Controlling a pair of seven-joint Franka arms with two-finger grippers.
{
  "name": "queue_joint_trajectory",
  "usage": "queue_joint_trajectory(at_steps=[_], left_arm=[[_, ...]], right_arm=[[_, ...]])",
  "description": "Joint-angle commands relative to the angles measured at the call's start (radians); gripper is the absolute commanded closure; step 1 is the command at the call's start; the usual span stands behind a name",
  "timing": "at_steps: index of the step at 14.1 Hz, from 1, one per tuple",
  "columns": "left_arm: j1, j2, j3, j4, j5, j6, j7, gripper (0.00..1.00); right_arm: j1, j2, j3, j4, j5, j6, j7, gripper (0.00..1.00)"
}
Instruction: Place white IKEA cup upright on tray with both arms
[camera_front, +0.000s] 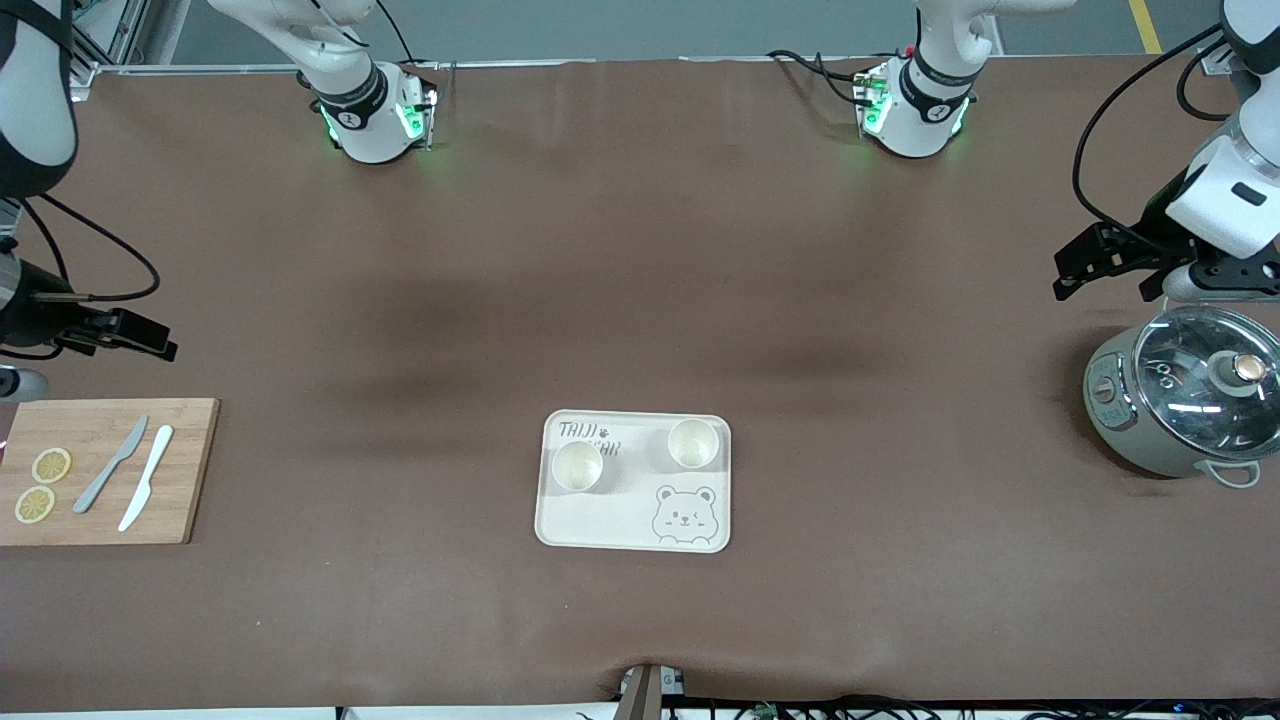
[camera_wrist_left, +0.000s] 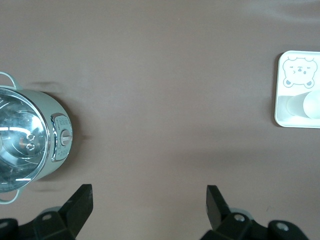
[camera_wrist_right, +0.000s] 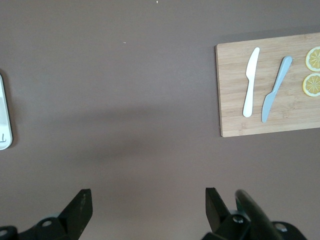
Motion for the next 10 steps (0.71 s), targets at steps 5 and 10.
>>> queue_joint_trajectory(at_steps=[5, 10], left_arm=[[-0.001, 0.007, 0.001, 0.026, 0.018, 0.001, 0.013, 0.00], [-0.004, 0.007, 0.004, 0.025, 0.019, -0.004, 0.013, 0.00]], right_arm=[[-0.014, -0.105, 0.016, -0.182, -0.016, 0.129, -0.013, 0.00], [-0.013, -0.107, 0.016, -0.184, -0.016, 0.126, -0.013, 0.00]])
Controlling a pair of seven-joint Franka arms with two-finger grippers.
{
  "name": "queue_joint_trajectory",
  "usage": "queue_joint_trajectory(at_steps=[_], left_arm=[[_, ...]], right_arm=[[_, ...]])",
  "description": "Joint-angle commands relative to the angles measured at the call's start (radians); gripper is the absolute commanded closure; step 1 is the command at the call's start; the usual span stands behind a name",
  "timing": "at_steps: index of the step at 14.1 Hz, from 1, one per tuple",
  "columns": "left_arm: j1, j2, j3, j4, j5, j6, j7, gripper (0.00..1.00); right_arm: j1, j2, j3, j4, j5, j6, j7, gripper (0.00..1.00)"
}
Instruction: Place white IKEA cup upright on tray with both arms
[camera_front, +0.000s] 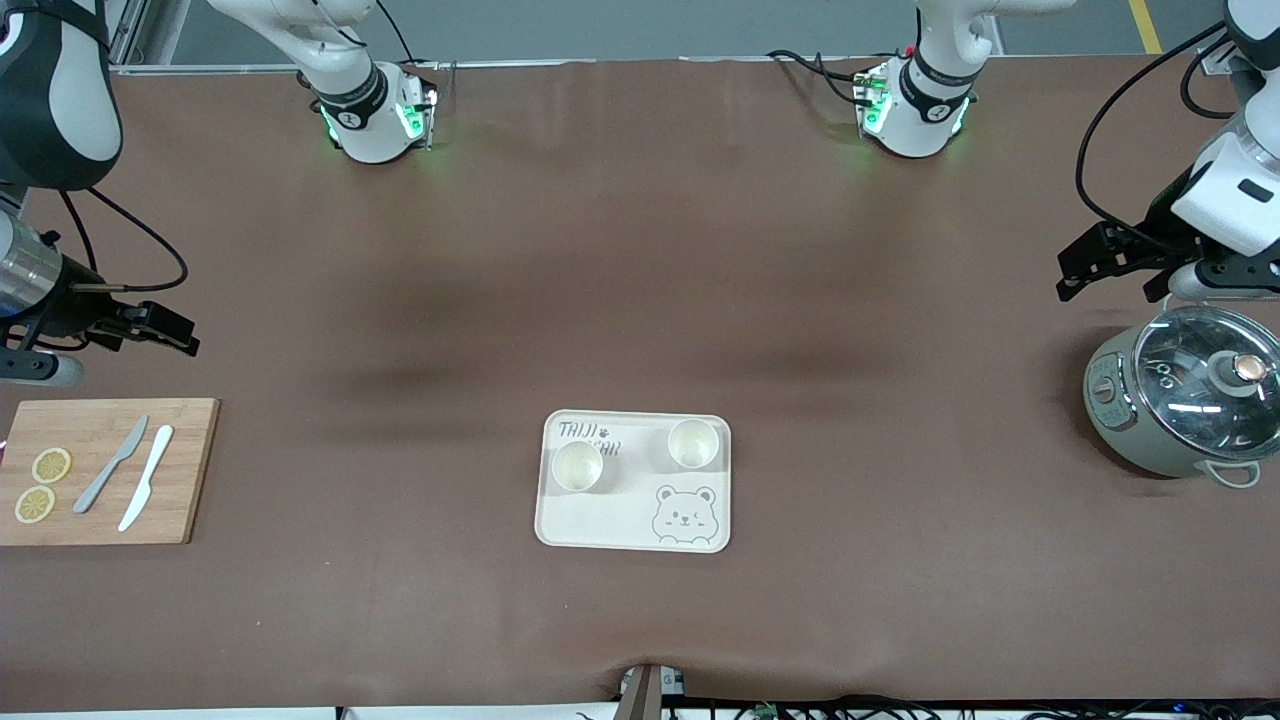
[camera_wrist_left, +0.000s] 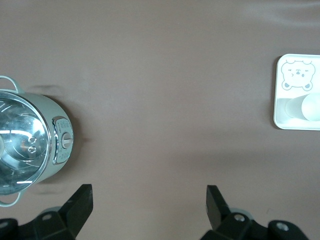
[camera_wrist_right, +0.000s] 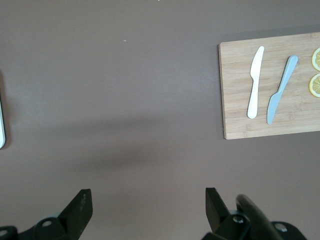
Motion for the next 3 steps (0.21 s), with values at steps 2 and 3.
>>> queue_joint_trajectory(at_steps=[2, 3], left_arm=[[-0.004, 0.007, 0.003, 0.017, 0.019, -0.006, 0.007, 0.00], [-0.004, 0.007, 0.003, 0.016, 0.019, -0.006, 0.007, 0.00]], right_arm=[[-0.013, -0.032, 0.013, -0.034, -0.017, 0.014, -0.011, 0.00], [-0.011, -0.032, 0.013, -0.036, -0.017, 0.014, -0.010, 0.00]])
